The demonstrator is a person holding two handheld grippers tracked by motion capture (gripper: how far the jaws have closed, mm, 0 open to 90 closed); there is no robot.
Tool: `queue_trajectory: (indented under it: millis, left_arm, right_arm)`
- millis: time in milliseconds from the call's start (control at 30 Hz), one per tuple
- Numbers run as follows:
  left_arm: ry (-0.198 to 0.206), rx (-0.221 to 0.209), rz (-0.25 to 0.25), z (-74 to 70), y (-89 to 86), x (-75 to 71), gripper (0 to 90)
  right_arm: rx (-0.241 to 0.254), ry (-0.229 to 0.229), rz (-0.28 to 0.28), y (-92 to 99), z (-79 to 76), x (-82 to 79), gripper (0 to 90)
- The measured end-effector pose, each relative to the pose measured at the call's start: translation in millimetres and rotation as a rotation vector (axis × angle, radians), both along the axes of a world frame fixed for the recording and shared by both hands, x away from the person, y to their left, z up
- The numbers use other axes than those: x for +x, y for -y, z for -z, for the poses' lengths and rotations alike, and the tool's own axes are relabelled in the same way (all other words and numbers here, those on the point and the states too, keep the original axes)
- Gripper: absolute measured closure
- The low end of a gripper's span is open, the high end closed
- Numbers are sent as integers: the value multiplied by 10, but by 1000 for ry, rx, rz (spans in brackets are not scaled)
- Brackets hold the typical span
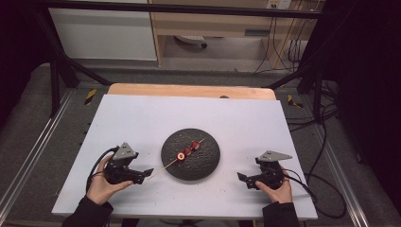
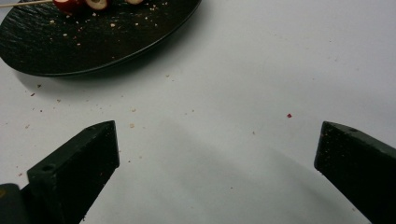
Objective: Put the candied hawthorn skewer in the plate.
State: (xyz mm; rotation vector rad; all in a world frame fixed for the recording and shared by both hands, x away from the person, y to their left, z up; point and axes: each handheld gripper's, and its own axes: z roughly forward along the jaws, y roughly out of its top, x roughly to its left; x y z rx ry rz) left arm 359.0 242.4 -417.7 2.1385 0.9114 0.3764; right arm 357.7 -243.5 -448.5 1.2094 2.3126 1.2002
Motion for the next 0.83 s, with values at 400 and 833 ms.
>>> queue_trajectory:
  millis: [400, 833]
  left_arm:
    - [26, -36, -65, 202, -374, -123, 130]
    - [26, -35, -70, 283, -460, -151, 130]
  right_arm:
    - [19, -5, 3, 52, 20, -9, 6]
    - [31, -17, 2, 73, 35, -23, 6]
